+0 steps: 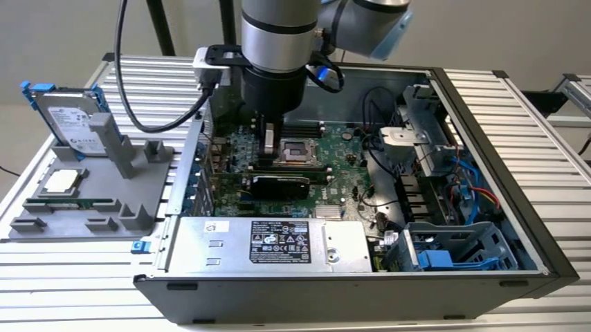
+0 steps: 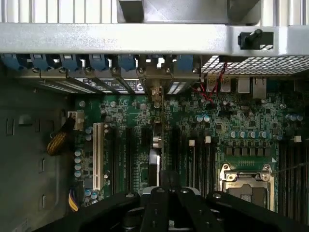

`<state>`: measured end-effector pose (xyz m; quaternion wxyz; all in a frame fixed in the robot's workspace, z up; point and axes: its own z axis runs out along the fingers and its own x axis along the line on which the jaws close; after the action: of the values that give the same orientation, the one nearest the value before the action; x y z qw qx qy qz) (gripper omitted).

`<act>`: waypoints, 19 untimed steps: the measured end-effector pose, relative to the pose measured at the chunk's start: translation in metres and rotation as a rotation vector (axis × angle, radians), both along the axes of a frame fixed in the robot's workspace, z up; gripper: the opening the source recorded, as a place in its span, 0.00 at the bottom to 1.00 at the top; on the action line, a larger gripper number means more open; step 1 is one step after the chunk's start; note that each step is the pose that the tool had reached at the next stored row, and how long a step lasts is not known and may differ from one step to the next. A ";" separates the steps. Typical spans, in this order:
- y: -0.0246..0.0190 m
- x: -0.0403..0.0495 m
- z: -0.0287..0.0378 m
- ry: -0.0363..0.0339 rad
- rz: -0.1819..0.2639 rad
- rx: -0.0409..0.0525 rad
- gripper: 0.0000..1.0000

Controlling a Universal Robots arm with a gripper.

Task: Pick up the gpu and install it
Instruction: 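Insert the gpu into the slot, then press down on the gpu until it lock into place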

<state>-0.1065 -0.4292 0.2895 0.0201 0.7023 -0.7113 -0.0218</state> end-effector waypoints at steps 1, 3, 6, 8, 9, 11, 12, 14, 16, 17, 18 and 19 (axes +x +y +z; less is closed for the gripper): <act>0.0000 0.0022 0.0000 -0.0003 0.000 0.0000 0.00; 0.0000 0.0070 0.0000 -0.0008 0.000 0.0000 0.00; 0.0000 0.0139 0.0000 -0.0020 0.000 0.0000 0.00; 0.0000 0.0188 0.0001 -0.0027 0.000 0.0000 0.00; 0.0000 0.0210 0.0001 -0.0030 0.001 0.0000 0.00; 0.0000 0.0251 0.0001 -0.0037 0.001 0.0000 0.00; 0.0000 0.0272 0.0001 -0.0042 0.001 0.0001 0.00; 0.0000 0.0313 0.0001 -0.0048 0.001 0.0000 0.00; 0.0000 0.0351 0.0002 -0.0056 0.001 0.0000 0.00; 0.0000 0.0372 0.0002 -0.0059 0.001 0.0000 0.00; 0.0000 0.0390 0.0002 -0.0063 0.001 -0.0001 0.00; 0.0000 0.0412 0.0003 -0.0067 0.001 0.0000 0.00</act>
<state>-0.0653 -0.4292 0.2897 0.0177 0.7028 -0.7109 -0.0194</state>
